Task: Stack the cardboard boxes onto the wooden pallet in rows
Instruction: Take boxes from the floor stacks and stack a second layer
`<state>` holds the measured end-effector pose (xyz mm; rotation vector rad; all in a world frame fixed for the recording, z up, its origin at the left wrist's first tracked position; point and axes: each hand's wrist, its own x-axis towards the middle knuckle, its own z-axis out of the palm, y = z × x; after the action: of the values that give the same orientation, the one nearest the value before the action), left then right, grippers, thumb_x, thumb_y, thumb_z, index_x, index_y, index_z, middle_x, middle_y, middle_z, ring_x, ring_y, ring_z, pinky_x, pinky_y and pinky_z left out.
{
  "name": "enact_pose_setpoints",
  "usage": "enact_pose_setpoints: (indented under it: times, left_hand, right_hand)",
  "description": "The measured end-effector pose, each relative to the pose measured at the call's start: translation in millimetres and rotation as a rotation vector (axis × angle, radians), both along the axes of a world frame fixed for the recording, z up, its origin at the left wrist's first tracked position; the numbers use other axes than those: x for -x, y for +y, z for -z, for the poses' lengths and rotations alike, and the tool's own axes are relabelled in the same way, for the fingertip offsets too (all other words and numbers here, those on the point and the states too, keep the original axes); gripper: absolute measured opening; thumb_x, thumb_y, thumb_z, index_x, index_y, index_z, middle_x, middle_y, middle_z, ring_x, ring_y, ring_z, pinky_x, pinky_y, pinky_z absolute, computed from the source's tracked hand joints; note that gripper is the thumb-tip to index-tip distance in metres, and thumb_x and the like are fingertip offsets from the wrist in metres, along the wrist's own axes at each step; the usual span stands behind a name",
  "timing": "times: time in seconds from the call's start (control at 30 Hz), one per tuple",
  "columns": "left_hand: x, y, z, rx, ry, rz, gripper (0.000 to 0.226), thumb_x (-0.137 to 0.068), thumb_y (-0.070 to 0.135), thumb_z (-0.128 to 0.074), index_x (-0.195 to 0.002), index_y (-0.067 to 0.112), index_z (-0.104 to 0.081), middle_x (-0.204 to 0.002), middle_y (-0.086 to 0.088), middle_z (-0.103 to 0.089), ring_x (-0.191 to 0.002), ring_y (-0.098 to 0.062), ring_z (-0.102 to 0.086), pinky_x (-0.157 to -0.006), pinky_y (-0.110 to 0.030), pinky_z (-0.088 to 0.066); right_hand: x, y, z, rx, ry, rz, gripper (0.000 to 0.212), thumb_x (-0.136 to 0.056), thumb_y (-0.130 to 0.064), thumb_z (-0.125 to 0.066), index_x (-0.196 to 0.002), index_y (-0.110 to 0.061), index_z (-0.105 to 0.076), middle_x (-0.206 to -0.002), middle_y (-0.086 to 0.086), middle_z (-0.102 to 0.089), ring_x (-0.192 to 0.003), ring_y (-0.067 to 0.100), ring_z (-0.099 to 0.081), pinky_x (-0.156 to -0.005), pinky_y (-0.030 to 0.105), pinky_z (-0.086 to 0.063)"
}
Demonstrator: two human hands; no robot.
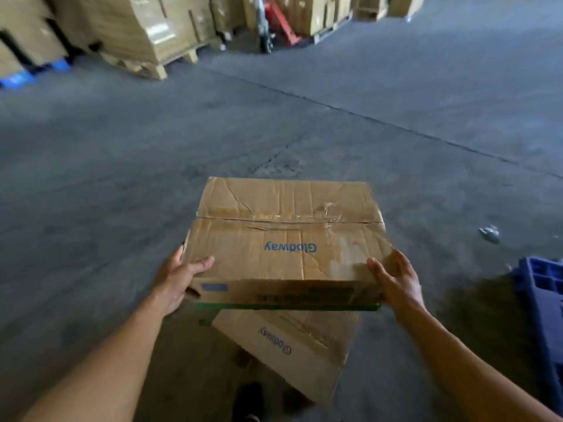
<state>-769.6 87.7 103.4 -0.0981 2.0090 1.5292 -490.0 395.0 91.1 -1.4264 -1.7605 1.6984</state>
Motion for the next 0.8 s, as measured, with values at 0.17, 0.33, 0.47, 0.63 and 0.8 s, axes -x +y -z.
enact_pose_setpoints:
  times: [0.17, 0.33, 0.47, 0.63, 0.8]
  left_hand:
    - [-96, -45, -58, -0.11, 0.117, -0.29, 0.078, -0.07, 0.025, -0.088, -0.137, 0.028, -0.049, -0.106, 0.016, -0.07, -0.094, -0.021, -0.068, -0.073, -0.053, -0.053]
    - [-195, -105, -110, -0.125, 0.188, -0.542, 0.112, -0.072, 0.022, -0.088, -0.159, 0.028, -0.017, -0.151, 0.007, -0.042, -0.132, -0.025, -0.049, -0.087, -0.067, -0.051]
    - [-263, -153, -140, -0.137, 0.254, -0.679, 0.109, -0.074, 0.017, -0.086, -0.159, 0.025, -0.018, -0.159, 0.001, -0.034, -0.139, -0.028, -0.042, -0.093, -0.072, -0.045]
    - [-325, -200, -167, -0.208, 0.311, -0.811, 0.1, -0.076, 0.01, -0.083, -0.157, 0.025, -0.026, -0.128, 0.007, -0.057, -0.114, -0.019, -0.054, -0.093, -0.074, -0.042]
    - [-390, -243, -174, -0.219, 0.355, -0.884, 0.098, -0.073, 0.01, -0.086, -0.155, 0.022, -0.033, -0.127, 0.008, -0.061, -0.109, -0.019, -0.06, -0.08, -0.067, -0.053]
  right_hand:
    - [-2, 17, -48, -0.113, 0.129, -0.277, 0.076, -0.084, -0.055, -0.07, -0.149, -0.036, -0.036, -0.142, -0.003, -0.047, -0.126, 0.025, -0.05, -0.104, 0.054, -0.049]
    - [-16, -10, -90, -0.24, 0.249, -0.469, 0.03, -0.089, -0.05, -0.069, -0.114, -0.04, -0.057, -0.116, -0.002, -0.066, -0.101, 0.026, -0.067, -0.083, 0.053, -0.06]
    - [-29, -46, -115, -0.343, 0.309, -0.579, 0.02, -0.089, -0.047, -0.069, -0.103, -0.038, -0.058, -0.1, -0.004, -0.069, -0.093, 0.027, -0.067, -0.084, 0.05, -0.058]
    - [-50, -92, -134, -0.359, 0.38, -0.669, 0.017, -0.09, -0.045, -0.069, -0.098, -0.033, -0.06, -0.093, -0.008, -0.069, -0.087, 0.023, -0.068, -0.076, 0.043, -0.059]
    - [-89, -134, -139, -0.391, 0.437, -0.698, 0.024, -0.088, -0.051, -0.07, -0.1, -0.032, -0.061, -0.085, -0.01, -0.068, -0.077, 0.013, -0.066, -0.062, 0.029, -0.051]
